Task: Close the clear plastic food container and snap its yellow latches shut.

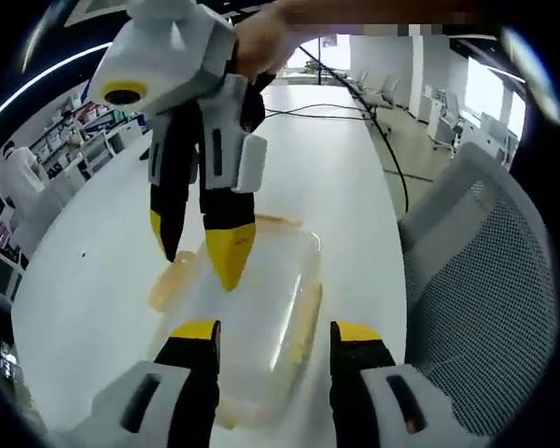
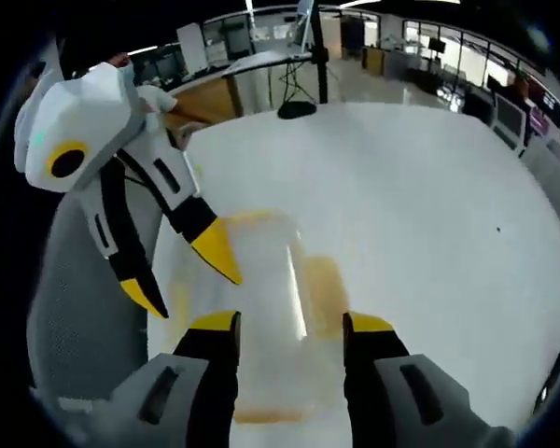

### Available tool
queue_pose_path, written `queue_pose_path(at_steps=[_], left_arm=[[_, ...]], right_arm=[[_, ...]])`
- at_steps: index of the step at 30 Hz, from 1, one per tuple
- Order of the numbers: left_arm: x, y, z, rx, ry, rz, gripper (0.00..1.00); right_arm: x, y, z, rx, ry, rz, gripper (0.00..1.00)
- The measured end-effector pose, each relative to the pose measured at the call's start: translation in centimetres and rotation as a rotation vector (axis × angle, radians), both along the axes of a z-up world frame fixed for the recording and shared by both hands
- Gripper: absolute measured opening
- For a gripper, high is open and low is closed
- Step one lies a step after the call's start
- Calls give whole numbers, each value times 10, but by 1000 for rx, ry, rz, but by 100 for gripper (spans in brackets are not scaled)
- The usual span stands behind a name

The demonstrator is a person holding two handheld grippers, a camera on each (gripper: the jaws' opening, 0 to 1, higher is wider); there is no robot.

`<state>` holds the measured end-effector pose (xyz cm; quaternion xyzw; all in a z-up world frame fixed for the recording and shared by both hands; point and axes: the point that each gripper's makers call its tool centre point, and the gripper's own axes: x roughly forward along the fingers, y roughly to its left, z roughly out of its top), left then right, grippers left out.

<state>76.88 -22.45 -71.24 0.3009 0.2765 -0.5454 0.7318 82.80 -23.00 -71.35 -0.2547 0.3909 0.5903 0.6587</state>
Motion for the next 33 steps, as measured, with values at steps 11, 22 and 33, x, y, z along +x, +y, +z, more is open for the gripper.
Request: queue_pose_path(at_steps=[11, 22, 33], left_arm=[[4, -2, -5, 26, -115, -79, 41], [7, -6, -7, 45, -176, -116, 44], [8, -8, -7, 48, -173, -112, 44]], right_arm=[[-4, 4, -8, -32, 84, 49, 44], [-5, 5, -12, -41, 156, 44, 47], [-7, 7, -13, -33, 187, 27, 47]])
